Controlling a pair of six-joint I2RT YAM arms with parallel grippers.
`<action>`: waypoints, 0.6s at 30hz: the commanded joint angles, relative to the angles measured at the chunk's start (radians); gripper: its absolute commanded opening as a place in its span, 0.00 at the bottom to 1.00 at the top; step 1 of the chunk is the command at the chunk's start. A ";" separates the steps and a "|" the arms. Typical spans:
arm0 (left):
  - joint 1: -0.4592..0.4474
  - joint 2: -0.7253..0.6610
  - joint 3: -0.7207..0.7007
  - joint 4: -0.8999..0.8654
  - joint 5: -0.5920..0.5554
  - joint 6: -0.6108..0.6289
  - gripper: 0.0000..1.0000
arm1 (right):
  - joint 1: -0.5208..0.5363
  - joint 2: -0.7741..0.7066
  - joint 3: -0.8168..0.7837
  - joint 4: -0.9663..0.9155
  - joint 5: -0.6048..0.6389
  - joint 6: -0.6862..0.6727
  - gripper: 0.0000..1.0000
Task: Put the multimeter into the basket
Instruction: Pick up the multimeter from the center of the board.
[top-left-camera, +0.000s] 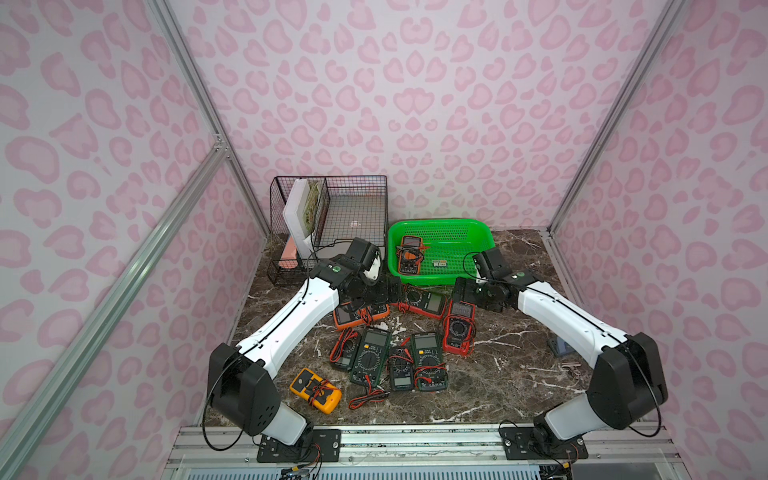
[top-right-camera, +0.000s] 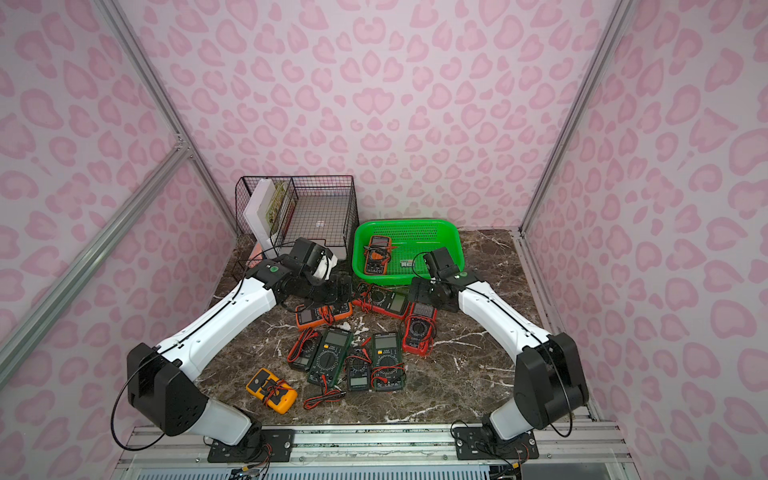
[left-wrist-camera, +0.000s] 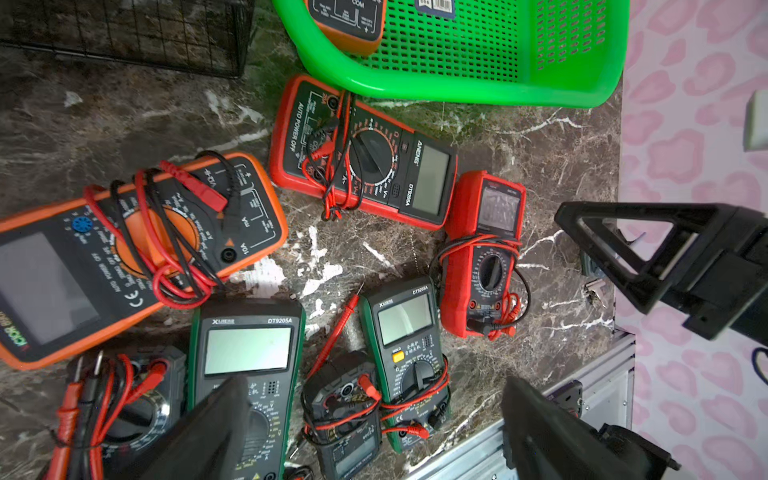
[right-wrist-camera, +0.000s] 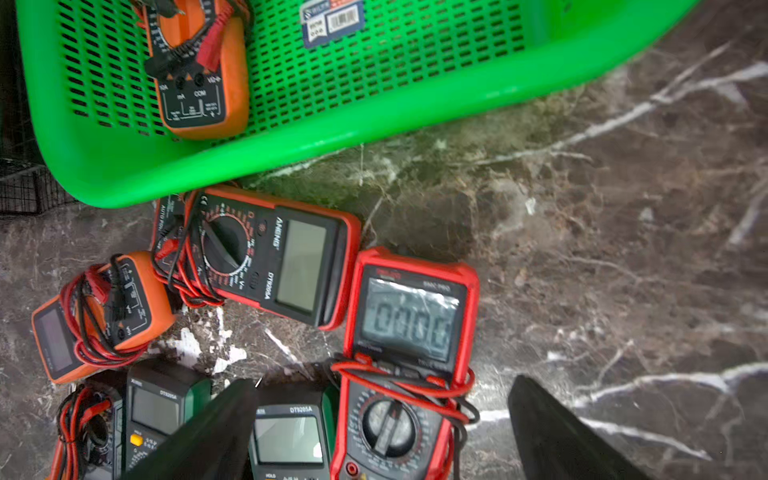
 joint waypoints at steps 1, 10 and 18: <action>-0.011 -0.014 -0.028 0.032 -0.025 -0.052 0.99 | 0.023 -0.058 -0.078 0.027 0.013 0.056 0.99; -0.021 -0.003 -0.012 0.018 -0.024 -0.035 0.98 | 0.144 -0.086 -0.183 0.052 0.049 0.171 0.99; -0.021 -0.004 -0.012 0.021 -0.019 -0.004 0.99 | 0.163 -0.014 -0.168 0.081 0.068 0.208 0.99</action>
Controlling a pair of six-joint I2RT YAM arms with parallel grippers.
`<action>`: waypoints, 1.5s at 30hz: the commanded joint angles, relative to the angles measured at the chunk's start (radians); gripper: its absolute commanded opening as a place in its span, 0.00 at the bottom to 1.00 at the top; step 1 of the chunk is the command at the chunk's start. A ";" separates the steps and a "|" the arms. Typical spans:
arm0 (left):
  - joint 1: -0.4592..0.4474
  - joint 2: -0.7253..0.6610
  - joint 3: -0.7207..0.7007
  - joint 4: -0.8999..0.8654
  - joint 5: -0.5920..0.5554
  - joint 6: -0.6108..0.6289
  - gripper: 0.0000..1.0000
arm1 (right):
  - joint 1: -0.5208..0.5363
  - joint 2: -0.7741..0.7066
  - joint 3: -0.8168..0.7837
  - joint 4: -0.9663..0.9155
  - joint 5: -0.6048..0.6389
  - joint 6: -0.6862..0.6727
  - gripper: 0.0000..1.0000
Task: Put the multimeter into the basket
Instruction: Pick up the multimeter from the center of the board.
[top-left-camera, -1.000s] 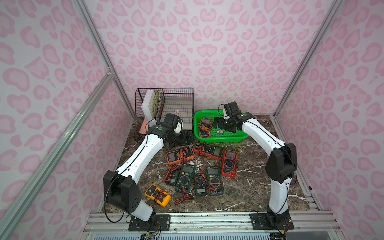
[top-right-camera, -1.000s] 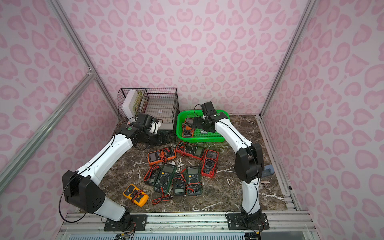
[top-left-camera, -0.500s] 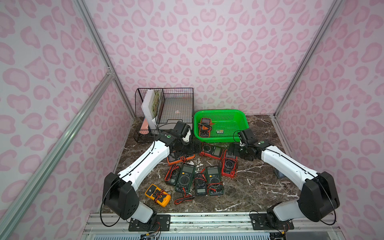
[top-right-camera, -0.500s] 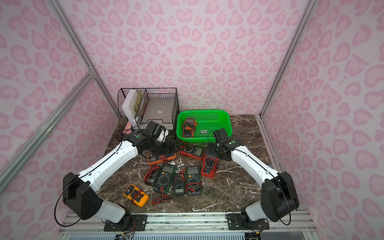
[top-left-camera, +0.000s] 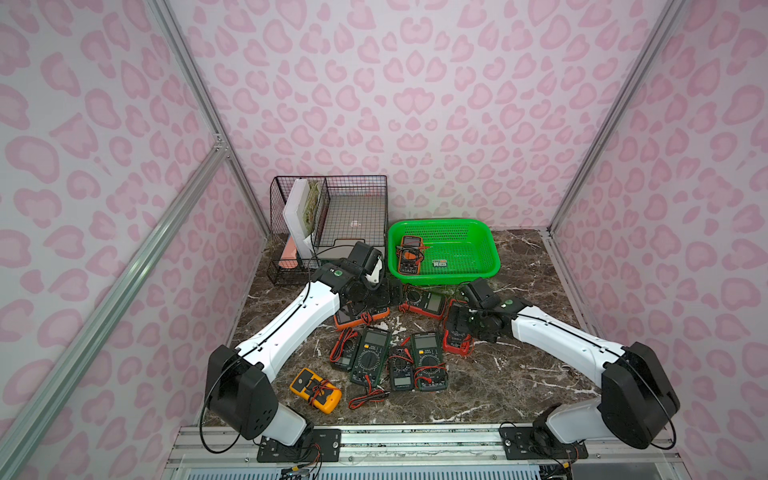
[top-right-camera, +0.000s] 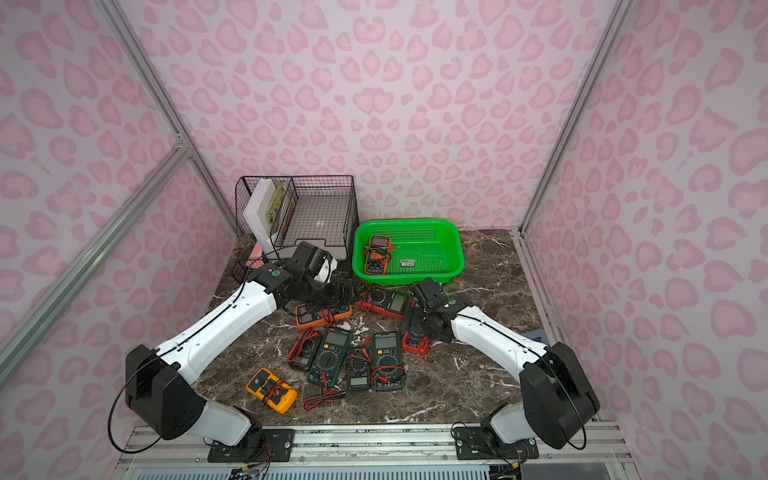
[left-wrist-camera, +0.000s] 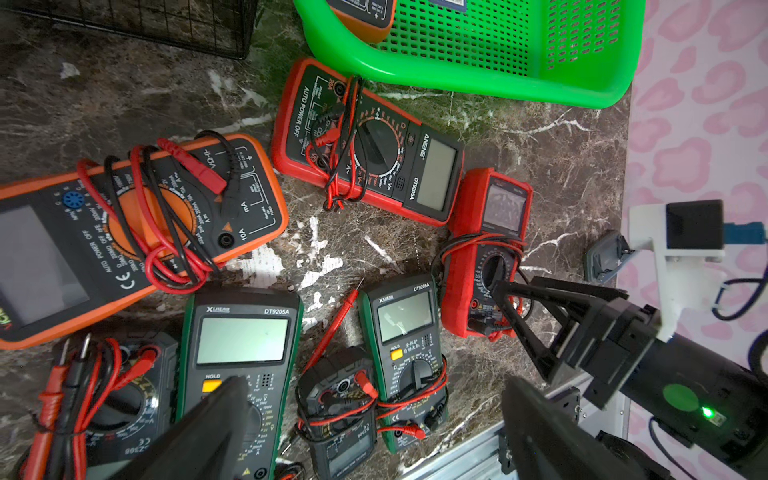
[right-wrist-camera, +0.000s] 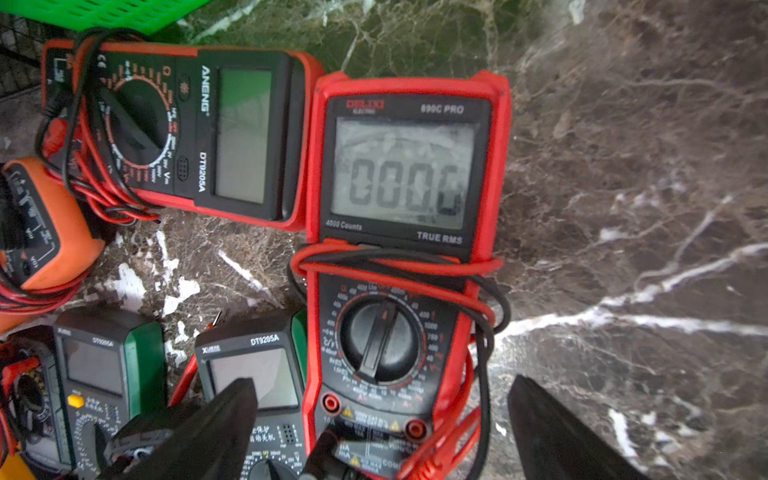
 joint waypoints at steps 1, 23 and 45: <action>0.000 0.003 0.003 0.008 0.001 0.025 0.99 | 0.004 0.030 0.020 0.023 0.024 0.021 0.99; 0.012 0.006 0.008 0.030 0.006 0.049 0.99 | 0.002 0.193 0.048 0.029 0.005 -0.023 0.92; 0.074 -0.040 0.030 0.026 0.076 0.077 0.99 | 0.002 0.112 0.026 -0.061 0.021 -0.043 0.42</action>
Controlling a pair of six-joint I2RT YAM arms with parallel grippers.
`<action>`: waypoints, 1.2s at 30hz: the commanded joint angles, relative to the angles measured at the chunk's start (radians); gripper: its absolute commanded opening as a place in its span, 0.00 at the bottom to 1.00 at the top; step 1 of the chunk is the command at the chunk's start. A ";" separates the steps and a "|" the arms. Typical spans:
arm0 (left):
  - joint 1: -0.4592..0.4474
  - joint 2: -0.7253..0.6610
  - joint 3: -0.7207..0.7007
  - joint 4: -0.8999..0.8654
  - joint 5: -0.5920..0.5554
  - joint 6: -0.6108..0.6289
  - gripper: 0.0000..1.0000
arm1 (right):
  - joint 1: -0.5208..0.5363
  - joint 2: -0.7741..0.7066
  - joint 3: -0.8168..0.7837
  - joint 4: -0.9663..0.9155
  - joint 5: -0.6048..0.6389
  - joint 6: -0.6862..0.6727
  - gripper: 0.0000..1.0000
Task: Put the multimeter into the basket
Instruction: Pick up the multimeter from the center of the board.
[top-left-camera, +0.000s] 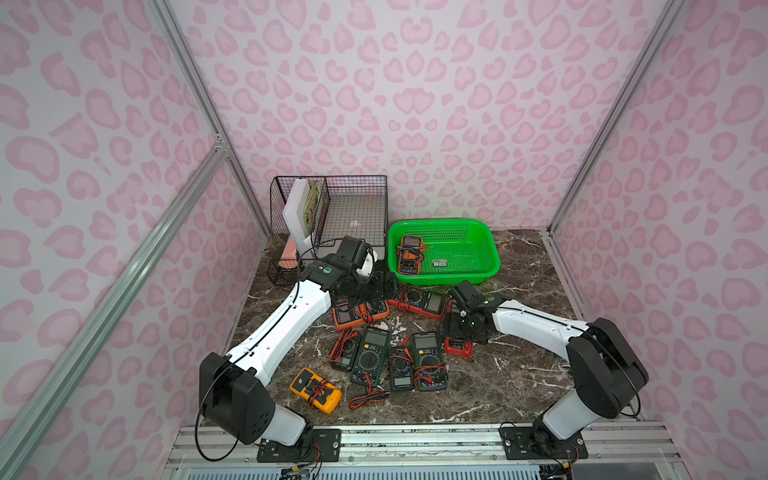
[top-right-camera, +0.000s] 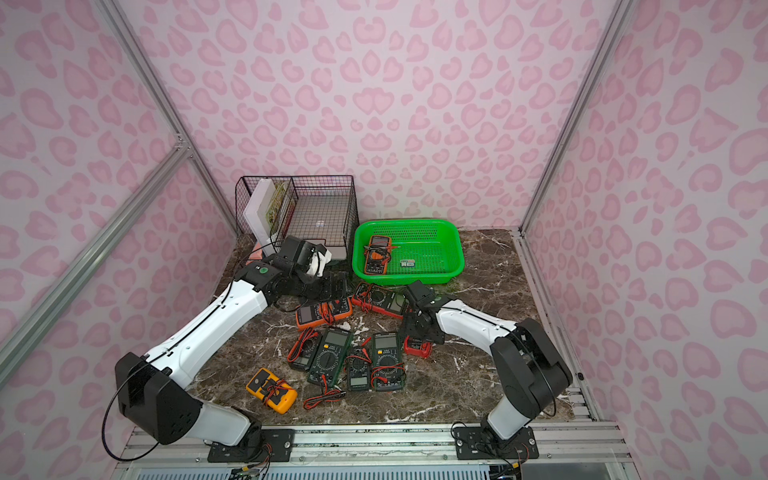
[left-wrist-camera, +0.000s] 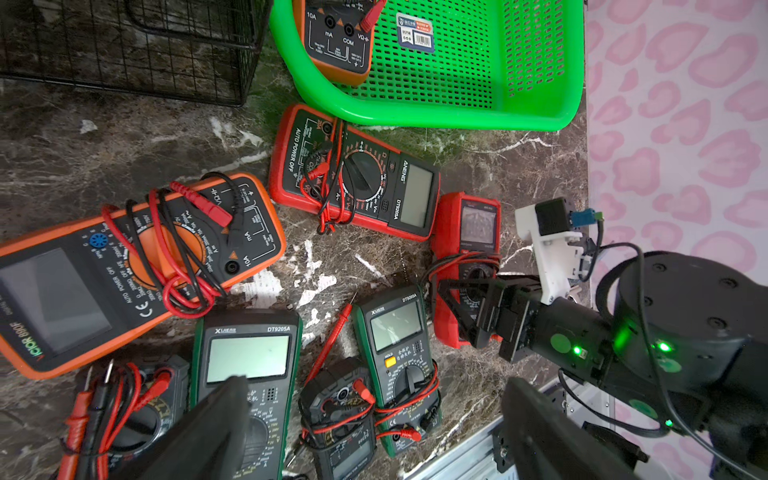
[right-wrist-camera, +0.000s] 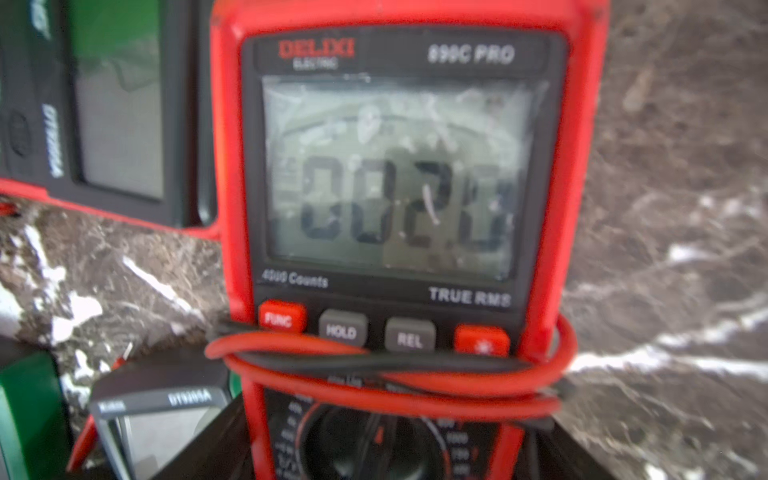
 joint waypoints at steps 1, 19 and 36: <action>0.008 -0.003 0.015 0.014 0.023 0.018 0.98 | 0.001 -0.045 0.004 -0.057 0.022 -0.009 0.41; 0.036 0.103 0.150 -0.029 0.041 0.048 0.99 | -0.016 -0.118 0.299 -0.229 0.054 -0.123 0.39; 0.045 0.203 0.218 -0.063 0.011 0.123 0.98 | -0.150 0.131 0.705 -0.138 0.010 -0.264 0.39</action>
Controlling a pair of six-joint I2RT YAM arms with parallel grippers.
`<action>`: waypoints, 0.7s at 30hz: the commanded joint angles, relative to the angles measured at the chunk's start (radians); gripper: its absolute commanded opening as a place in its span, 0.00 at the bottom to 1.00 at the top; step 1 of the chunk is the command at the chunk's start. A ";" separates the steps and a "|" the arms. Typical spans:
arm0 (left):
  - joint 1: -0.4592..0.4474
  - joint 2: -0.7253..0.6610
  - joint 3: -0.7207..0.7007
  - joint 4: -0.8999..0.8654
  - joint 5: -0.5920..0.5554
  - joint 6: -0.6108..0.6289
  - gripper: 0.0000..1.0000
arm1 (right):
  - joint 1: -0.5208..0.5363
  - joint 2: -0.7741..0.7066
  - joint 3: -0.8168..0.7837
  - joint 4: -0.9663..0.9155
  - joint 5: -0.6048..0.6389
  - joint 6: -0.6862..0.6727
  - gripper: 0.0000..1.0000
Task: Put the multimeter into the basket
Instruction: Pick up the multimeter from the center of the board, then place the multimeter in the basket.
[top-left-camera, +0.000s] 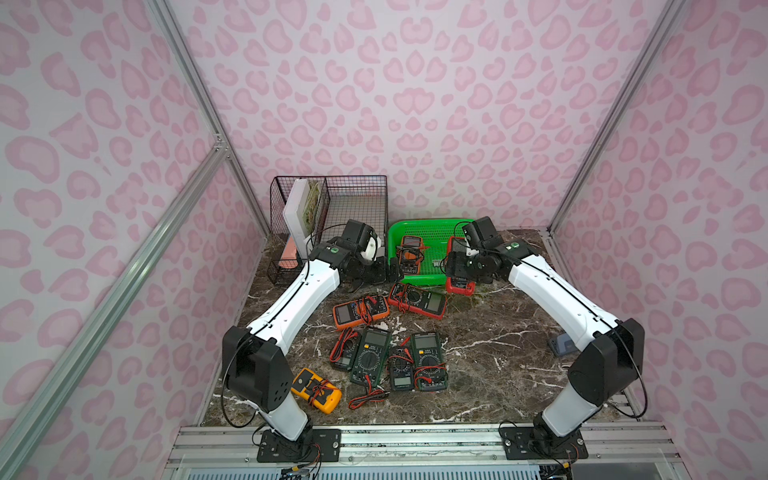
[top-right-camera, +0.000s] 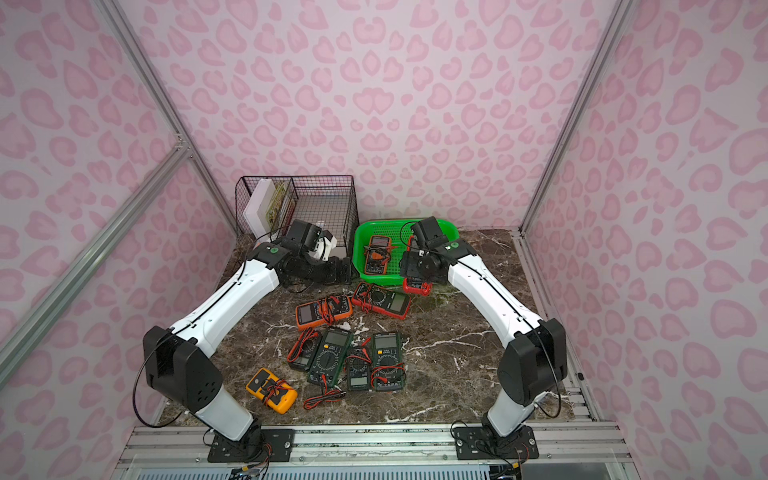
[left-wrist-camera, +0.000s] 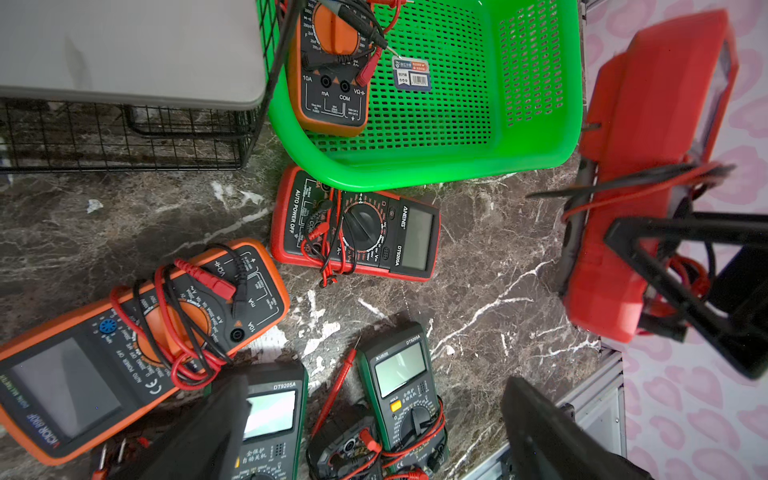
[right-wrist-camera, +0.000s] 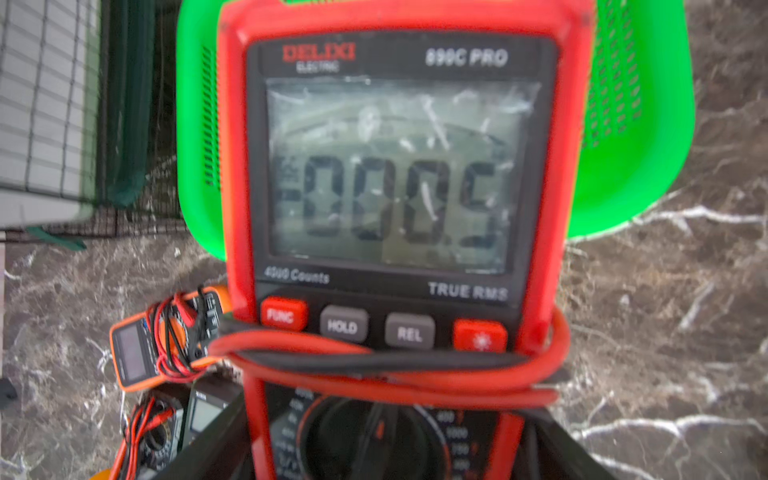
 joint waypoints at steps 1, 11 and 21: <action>0.003 0.017 0.025 -0.032 -0.010 0.039 0.99 | -0.017 0.039 0.066 0.097 0.003 -0.039 0.39; 0.004 0.057 0.071 -0.052 -0.010 0.054 0.99 | -0.073 0.231 0.215 0.210 -0.021 -0.081 0.39; 0.004 0.068 0.074 -0.071 -0.021 0.057 0.98 | -0.125 0.446 0.392 0.226 -0.039 -0.132 0.39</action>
